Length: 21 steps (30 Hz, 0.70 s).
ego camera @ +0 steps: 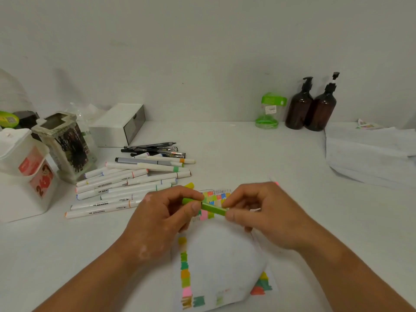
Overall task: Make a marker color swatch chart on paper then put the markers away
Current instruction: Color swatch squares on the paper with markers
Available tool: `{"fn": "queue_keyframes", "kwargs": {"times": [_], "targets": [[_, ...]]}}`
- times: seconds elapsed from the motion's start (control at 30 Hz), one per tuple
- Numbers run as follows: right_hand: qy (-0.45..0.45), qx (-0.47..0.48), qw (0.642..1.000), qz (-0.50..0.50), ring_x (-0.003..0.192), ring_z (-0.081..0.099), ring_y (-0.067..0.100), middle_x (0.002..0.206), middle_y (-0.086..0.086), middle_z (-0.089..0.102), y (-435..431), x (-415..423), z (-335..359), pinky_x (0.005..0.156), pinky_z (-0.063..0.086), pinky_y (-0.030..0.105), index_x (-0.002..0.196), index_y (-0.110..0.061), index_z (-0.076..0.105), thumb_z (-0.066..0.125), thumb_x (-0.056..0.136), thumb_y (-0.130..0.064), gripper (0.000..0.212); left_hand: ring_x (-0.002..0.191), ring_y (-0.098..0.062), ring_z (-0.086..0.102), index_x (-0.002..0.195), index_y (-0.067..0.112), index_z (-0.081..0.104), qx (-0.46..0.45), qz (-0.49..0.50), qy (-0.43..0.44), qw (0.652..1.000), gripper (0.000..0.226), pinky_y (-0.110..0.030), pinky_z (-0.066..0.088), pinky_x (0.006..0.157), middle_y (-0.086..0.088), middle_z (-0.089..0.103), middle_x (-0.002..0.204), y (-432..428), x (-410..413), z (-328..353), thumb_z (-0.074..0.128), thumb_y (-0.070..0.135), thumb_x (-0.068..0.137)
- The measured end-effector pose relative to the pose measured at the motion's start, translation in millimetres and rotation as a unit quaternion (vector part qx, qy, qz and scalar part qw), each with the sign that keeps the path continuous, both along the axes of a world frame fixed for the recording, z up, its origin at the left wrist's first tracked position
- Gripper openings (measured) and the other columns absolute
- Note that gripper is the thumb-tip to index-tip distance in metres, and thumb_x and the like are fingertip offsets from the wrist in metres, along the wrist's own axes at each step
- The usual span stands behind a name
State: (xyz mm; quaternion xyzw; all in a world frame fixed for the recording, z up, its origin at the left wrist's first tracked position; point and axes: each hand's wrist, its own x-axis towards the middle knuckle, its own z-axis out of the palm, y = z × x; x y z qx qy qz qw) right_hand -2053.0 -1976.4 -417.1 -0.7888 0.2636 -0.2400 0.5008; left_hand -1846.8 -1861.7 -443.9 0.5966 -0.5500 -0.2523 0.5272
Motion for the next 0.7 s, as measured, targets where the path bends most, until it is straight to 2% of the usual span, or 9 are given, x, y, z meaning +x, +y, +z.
{"fn": "queue_keyframes", "kwargs": {"times": [0.07, 0.1, 0.17, 0.23, 0.3, 0.37, 0.4, 0.5, 0.7], "targets": [[0.105, -0.087, 0.991, 0.008, 0.065, 0.062, 0.001, 0.072, -0.011, 0.073, 7, 5, -6, 0.065, 0.052, 0.021, 0.089, -0.029, 0.078, 0.082, 0.083, -0.024, 0.009, 0.058, -0.007, 0.061, 0.099, 0.043, 0.072, 0.011, 0.007, -0.05, 0.999, 0.023, -0.017, 0.049, 0.056, 0.008, 0.067, 0.067, 2, -3, 1, 0.064, 0.046, 0.078], [0.129, -0.114, 0.985, 0.014, 0.064, 0.063, 0.0, 0.072, -0.014, 0.072, 9, 6, -7, 0.065, 0.05, 0.018, 0.088, -0.031, 0.076, 0.081, 0.083, -0.028, 0.007, 0.065, -0.009, 0.064, 0.104, 0.045, 0.07, 0.013, 0.008, -0.08, 0.997, 0.028, -0.016, 0.05, 0.059, 0.013, 0.069, 0.073, 3, -3, 1, 0.063, 0.05, 0.078], [0.122, -0.158, 0.98, -0.027, 0.062, 0.062, -0.001, 0.073, -0.018, 0.072, 0, 1, -3, 0.062, 0.046, 0.012, 0.082, -0.033, 0.075, 0.08, 0.082, -0.03, 0.005, 0.079, -0.01, 0.066, 0.115, 0.044, 0.066, -0.006, 0.019, -0.139, 0.99, 0.036, -0.015, 0.051, 0.069, 0.019, 0.07, 0.083, 4, 1, 2, 0.063, 0.052, 0.08], [0.085, -0.183, 0.967, -0.156, 0.058, 0.061, 0.0, 0.071, -0.022, 0.07, -21, -16, 5, 0.057, 0.043, 0.011, 0.074, -0.034, 0.073, 0.082, 0.08, -0.029, 0.011, 0.085, -0.007, 0.064, 0.111, 0.039, 0.069, -0.025, 0.074, -0.195, 0.978, 0.027, -0.012, 0.048, 0.072, 0.018, 0.07, 0.082, 4, 12, 4, 0.068, 0.042, 0.084], [0.071, -0.175, 0.938, -0.292, 0.06, 0.063, 0.002, 0.067, -0.018, 0.071, -43, -37, 10, 0.055, 0.042, 0.012, 0.072, -0.032, 0.074, 0.081, 0.079, -0.033, 0.01, 0.082, -0.005, 0.06, 0.101, 0.033, 0.073, -0.02, 0.142, -0.268, 0.953, 0.018, -0.009, 0.045, 0.066, 0.017, 0.066, 0.075, 3, 24, 4, 0.076, 0.029, 0.084], [0.125, -0.162, 0.908, -0.367, 0.07, 0.067, 0.007, 0.071, -0.013, 0.073, -62, -55, 4, 0.064, 0.048, 0.026, 0.075, -0.03, 0.075, 0.079, 0.082, -0.036, 0.01, 0.075, -0.003, 0.058, 0.098, 0.029, 0.074, 0.026, 0.168, -0.32, 0.932, 0.016, -0.008, 0.04, 0.061, 0.019, 0.062, 0.079, 2, 33, 1, 0.078, 0.027, 0.083], [0.158, -0.151, 0.899, -0.381, 0.073, 0.067, 0.011, 0.073, -0.012, 0.073, -70, -62, -1, 0.067, 0.049, 0.029, 0.075, -0.03, 0.075, 0.078, 0.084, -0.036, 0.011, 0.076, 0.0, 0.056, 0.1, 0.029, 0.074, 0.052, 0.173, -0.328, 0.927, 0.017, -0.008, 0.038, 0.063, 0.019, 0.061, 0.082, 1, 36, 0, 0.078, 0.028, 0.084], [0.218, -0.12, 0.887, -0.39, 0.072, 0.066, 0.014, 0.067, -0.008, 0.072, -80, -72, -14, 0.061, 0.044, 0.028, 0.071, -0.029, 0.075, 0.075, 0.086, -0.033, 0.015, 0.081, -0.001, 0.053, 0.104, 0.032, 0.071, 0.098, 0.178, -0.343, 0.917, 0.021, -0.015, 0.041, 0.068, 0.019, 0.058, 0.089, 3, 39, -4, 0.076, 0.034, 0.084], [0.262, -0.087, 0.875, -0.397, 0.066, 0.069, 0.017, 0.063, -0.008, 0.072, -82, -71, -19, 0.058, 0.048, 0.028, 0.069, -0.032, 0.074, 0.079, 0.082, -0.035, 0.013, 0.087, -0.008, 0.051, 0.115, 0.03, 0.067, 0.14, 0.219, -0.374, 0.89, 0.026, -0.021, 0.043, 0.075, 0.012, 0.051, 0.095, 1, 43, -5, 0.069, 0.033, 0.089]]}}
